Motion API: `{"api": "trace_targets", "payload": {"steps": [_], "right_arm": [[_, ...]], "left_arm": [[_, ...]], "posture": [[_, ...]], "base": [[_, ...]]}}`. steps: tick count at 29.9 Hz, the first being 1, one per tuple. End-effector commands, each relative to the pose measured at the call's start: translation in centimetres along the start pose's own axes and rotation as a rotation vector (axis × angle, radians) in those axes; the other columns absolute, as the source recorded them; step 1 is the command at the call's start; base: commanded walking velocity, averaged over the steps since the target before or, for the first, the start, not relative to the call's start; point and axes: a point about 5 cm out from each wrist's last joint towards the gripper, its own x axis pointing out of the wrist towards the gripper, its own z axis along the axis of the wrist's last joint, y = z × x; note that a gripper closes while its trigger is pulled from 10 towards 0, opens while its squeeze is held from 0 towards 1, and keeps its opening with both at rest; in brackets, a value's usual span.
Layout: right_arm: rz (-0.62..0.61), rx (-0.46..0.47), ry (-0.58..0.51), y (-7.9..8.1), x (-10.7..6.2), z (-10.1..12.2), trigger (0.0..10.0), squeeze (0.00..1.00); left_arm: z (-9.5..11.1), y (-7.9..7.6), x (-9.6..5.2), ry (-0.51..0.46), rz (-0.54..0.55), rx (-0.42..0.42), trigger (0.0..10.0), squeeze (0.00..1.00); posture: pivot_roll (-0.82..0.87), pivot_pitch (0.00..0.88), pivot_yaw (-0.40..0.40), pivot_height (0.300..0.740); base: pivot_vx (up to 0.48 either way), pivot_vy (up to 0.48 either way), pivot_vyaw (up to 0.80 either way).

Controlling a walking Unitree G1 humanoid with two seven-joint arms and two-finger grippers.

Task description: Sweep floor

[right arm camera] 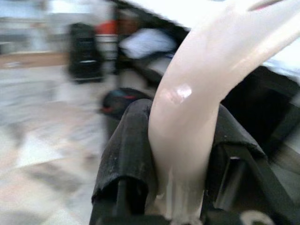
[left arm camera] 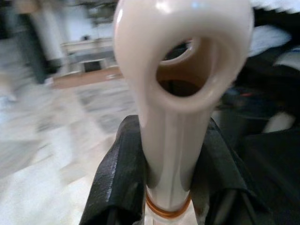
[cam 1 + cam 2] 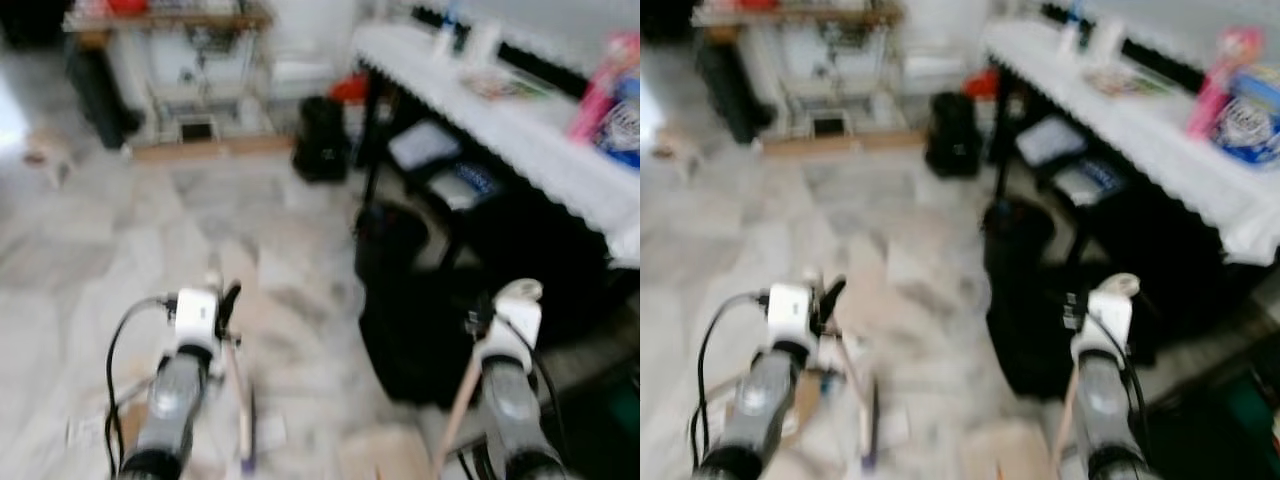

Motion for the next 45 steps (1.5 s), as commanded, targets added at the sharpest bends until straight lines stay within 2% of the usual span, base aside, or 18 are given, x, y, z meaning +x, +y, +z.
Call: {"api": "trace_targets", "payload": {"steps": [1, 12, 25, 35, 45], "right_arm": [[-0.026, 0.008, -0.025, -0.7, 0.2, 0.4, 10.0, 0.00], [-0.011, 0.057, -0.079, -0.3, 0.9, 1.8, 10.0, 0.00], [-0.006, 0.108, -0.047, 0.1, 1.3, 1.8, 10.0, 0.00], [0.024, 0.147, -0.035, 1.5, 2.0, 2.5, 10.0, 0.00], [0.035, 0.126, -0.001, 2.4, 2.2, 2.5, 10.0, 0.00]], "left_arm": [[0.8, 0.3, 0.4, -0.031, -0.003, 0.027, 10.0, 0.00], [0.8, 0.2, 0.4, -0.031, -0.015, 0.023, 10.0, 0.00], [0.9, 0.1, 0.5, -0.034, -0.031, 0.026, 10.0, 0.00], [1.2, 0.2, 0.2, -0.048, -0.060, 0.039, 10.0, 0.00], [2.0, 0.4, -0.1, -0.075, -0.088, 0.058, 10.0, 0.00]], "posture": [[0.01, 0.000, -0.058, 0.740], [0.01, 0.000, -0.058, 0.740], [0.00, 0.000, -0.043, 0.740], [0.03, 0.000, -0.032, 0.740], [0.07, 0.000, -0.018, 0.740]], "base": [[0.262, 0.000, 0.00], [0.069, 0.000, 0.00], [0.000, 0.000, 0.00], [0.000, 0.000, 0.00], [0.000, 0.000, 0.00]]}}
